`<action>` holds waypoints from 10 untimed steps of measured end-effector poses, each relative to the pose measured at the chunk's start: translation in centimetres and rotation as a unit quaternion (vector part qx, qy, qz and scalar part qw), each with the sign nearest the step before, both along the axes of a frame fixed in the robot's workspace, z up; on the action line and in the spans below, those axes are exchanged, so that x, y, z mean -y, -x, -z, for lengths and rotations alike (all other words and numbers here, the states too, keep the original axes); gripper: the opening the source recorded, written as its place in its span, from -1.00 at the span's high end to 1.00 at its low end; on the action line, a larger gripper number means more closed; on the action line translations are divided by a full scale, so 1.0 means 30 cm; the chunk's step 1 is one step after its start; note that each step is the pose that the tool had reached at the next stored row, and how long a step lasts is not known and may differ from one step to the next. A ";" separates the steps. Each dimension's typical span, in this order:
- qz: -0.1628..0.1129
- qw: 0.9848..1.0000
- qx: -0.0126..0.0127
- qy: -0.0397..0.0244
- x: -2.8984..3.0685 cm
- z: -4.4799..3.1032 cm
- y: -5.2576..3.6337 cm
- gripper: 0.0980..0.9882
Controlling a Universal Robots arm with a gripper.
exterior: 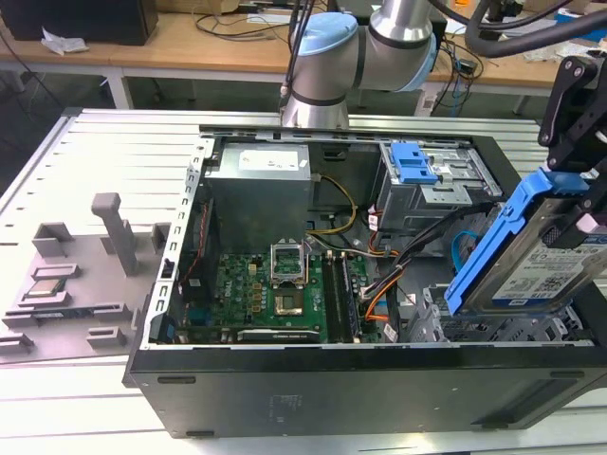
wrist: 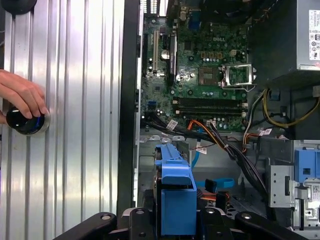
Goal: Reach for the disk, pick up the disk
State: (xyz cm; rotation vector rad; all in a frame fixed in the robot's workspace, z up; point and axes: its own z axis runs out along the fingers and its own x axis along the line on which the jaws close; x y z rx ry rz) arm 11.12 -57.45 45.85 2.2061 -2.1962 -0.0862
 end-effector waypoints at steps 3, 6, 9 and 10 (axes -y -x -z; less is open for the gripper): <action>0.000 1.000 0.000 0.000 0.000 0.013 0.000 0.39; -0.001 1.000 0.000 0.000 -0.003 0.025 0.000 0.39; -0.002 1.000 0.000 0.000 -0.028 0.025 0.000 0.39; -0.002 1.000 0.000 0.000 -0.038 0.025 0.000 0.39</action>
